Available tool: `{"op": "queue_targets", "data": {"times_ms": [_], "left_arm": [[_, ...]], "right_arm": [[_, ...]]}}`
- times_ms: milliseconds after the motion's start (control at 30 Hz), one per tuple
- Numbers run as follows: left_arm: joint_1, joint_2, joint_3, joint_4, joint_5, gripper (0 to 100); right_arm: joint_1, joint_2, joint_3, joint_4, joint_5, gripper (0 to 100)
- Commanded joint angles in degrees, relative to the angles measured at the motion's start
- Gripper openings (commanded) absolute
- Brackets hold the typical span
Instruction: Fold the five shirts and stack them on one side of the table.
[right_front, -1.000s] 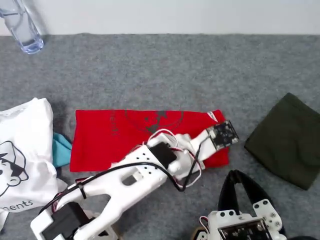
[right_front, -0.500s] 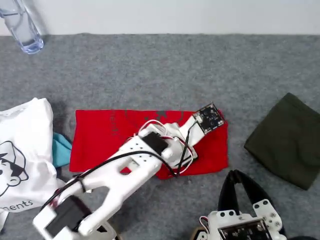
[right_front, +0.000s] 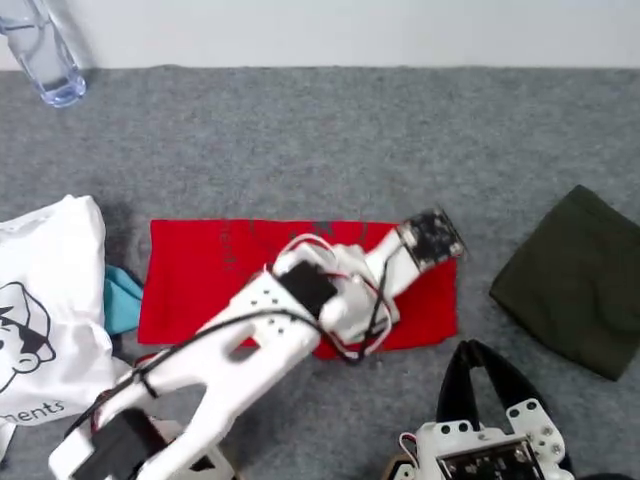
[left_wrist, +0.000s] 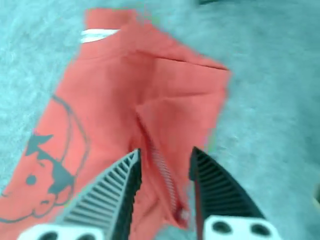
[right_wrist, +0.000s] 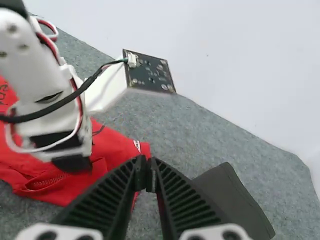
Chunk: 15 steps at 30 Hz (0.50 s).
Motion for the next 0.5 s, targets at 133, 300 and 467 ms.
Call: {"op": "queue_targets", "data": {"times_ms": [133, 300, 467], "left_arm": [[5.7, -4.1, 2.9, 4.9, -0.4, 3], [5.5, -4.0, 12.1, -0.5, -3.3, 1], [5.4, -4.0, 18.2, -7.2, -3.3, 1]], "right_arm": [[-4.4, -3.0, -0.4, 2.2, 0.6, 0.9], [-4.4, -3.0, -0.4, 2.2, 0.6, 0.9], [-4.4, -3.0, -0.4, 2.2, 0.6, 0.9]]}}
